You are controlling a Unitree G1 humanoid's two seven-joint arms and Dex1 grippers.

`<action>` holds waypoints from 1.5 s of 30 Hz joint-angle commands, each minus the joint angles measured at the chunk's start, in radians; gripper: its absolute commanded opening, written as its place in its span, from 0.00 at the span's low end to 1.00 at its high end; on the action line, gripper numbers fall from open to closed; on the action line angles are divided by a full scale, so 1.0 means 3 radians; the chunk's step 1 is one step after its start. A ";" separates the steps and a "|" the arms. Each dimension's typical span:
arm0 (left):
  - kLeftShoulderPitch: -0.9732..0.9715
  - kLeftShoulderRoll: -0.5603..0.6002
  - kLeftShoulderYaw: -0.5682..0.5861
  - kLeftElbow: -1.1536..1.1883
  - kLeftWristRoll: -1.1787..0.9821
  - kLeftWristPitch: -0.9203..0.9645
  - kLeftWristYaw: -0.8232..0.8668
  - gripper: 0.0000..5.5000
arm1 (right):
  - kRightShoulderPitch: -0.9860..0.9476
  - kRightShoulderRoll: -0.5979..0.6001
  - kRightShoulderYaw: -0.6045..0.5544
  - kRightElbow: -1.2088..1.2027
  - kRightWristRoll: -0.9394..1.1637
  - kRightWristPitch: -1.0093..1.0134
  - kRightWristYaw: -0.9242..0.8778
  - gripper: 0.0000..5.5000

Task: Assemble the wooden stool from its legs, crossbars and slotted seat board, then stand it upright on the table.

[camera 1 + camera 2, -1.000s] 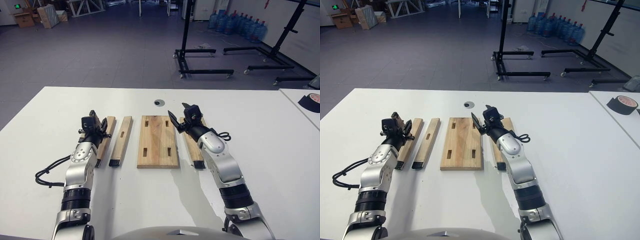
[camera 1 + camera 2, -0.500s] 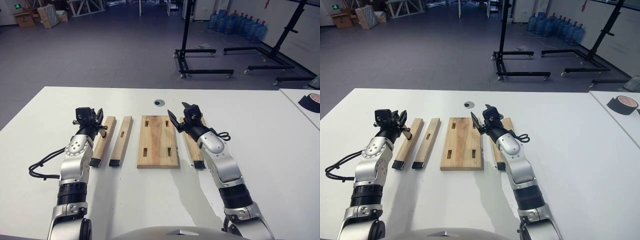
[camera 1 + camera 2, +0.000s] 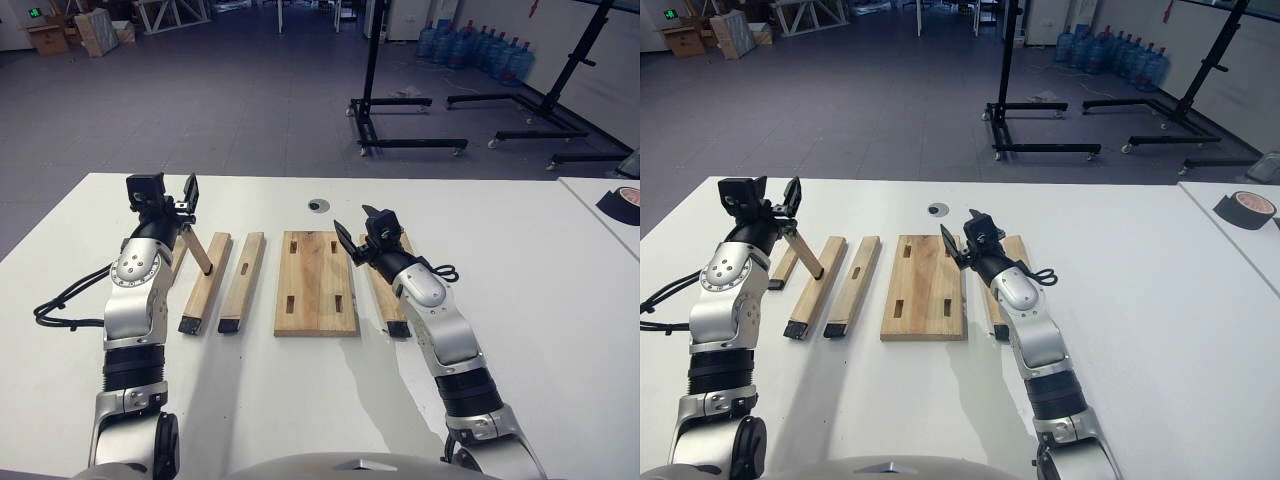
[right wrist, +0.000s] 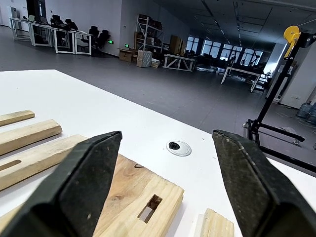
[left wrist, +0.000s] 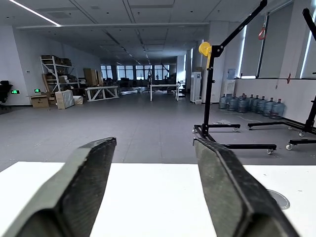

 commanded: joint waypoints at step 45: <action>-0.0606 0.0061 0.0055 -0.0005 -0.0417 0.0622 -0.0036 0.70 | -0.0083 -0.0035 0.0051 0.0099 -0.0074 -0.0119 -0.0003 0.61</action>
